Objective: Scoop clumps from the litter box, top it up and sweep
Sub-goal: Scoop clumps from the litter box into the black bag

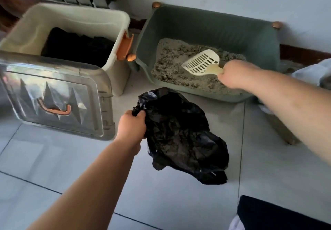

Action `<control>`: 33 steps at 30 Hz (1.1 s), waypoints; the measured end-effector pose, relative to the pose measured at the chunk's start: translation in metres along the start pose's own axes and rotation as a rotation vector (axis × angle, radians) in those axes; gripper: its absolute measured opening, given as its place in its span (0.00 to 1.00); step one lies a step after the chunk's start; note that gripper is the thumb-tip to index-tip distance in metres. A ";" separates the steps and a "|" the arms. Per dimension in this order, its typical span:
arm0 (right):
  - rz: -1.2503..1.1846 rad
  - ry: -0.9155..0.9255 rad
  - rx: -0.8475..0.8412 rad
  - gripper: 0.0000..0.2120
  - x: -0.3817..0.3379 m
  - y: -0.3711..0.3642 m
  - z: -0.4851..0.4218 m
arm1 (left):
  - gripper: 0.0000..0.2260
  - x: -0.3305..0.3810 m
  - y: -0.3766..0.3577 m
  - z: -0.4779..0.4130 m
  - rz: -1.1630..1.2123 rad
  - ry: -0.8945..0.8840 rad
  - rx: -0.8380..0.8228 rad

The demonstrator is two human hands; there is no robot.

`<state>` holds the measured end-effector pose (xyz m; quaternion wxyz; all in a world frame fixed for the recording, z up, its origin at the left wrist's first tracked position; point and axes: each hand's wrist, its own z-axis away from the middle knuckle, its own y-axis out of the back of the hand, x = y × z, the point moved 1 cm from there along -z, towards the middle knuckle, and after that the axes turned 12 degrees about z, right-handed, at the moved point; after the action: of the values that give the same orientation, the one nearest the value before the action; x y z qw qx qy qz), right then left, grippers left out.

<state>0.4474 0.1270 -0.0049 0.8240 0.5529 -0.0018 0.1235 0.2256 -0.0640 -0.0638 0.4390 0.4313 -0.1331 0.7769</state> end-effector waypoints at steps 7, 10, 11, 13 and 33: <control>0.239 0.005 -0.138 0.14 0.043 0.023 0.008 | 0.11 0.006 -0.014 -0.004 0.029 -0.009 -0.056; 0.228 0.009 -0.122 0.13 0.030 0.021 -0.002 | 0.10 0.007 -0.013 -0.007 0.029 -0.009 -0.051; 0.217 0.023 -0.110 0.13 0.024 0.019 -0.006 | 0.11 0.007 -0.012 -0.010 0.032 -0.002 -0.041; 0.147 0.052 -0.101 0.14 0.014 0.012 -0.010 | 0.13 0.006 -0.008 -0.012 0.042 0.005 -0.034; -0.807 -0.004 -0.057 0.17 -0.078 -0.083 -0.048 | 0.10 -0.010 0.022 -0.025 0.035 0.015 0.095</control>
<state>0.3826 0.1253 -0.1094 0.8214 0.4861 0.2106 -0.2111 0.1966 -0.0681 -0.0826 0.4054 0.4436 -0.1002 0.7930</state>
